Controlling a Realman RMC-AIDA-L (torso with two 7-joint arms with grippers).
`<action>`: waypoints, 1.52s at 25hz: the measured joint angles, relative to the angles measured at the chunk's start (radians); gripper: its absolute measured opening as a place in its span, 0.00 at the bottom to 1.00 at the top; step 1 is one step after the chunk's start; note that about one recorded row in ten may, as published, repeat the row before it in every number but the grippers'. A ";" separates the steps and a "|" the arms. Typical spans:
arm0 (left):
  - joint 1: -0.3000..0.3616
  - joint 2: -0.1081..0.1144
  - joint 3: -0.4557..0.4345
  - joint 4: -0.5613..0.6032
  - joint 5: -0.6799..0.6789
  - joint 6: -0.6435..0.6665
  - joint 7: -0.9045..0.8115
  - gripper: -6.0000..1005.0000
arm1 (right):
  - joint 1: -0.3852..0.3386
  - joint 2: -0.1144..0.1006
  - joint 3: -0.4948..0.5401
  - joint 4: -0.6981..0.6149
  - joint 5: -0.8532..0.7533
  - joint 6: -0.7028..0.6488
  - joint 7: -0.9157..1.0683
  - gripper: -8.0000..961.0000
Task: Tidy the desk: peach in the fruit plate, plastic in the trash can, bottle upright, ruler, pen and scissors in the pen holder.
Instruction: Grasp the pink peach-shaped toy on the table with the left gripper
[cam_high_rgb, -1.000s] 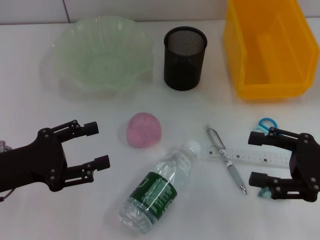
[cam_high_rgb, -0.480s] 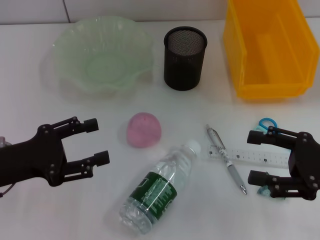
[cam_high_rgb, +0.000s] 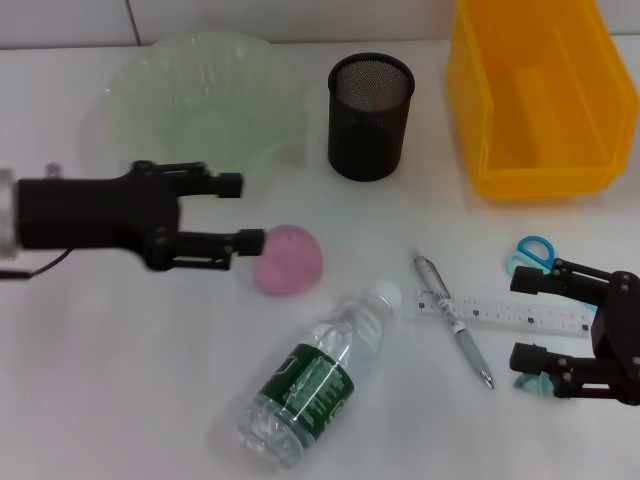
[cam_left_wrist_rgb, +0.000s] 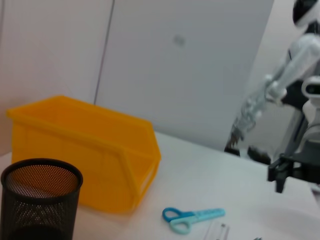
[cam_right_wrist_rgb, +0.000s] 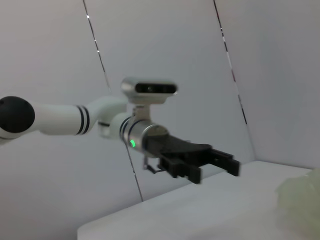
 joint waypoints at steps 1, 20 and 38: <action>-0.036 0.000 0.034 0.004 0.017 -0.035 -0.031 0.80 | -0.003 -0.001 0.001 0.000 0.000 0.000 0.000 0.87; -0.238 -0.012 0.616 -0.009 0.228 -0.539 -0.311 0.80 | -0.058 -0.004 0.001 0.006 0.000 0.030 0.003 0.87; -0.198 -0.006 0.620 -0.009 0.307 -0.572 -0.326 0.60 | -0.051 0.001 0.000 0.006 0.000 0.027 0.003 0.87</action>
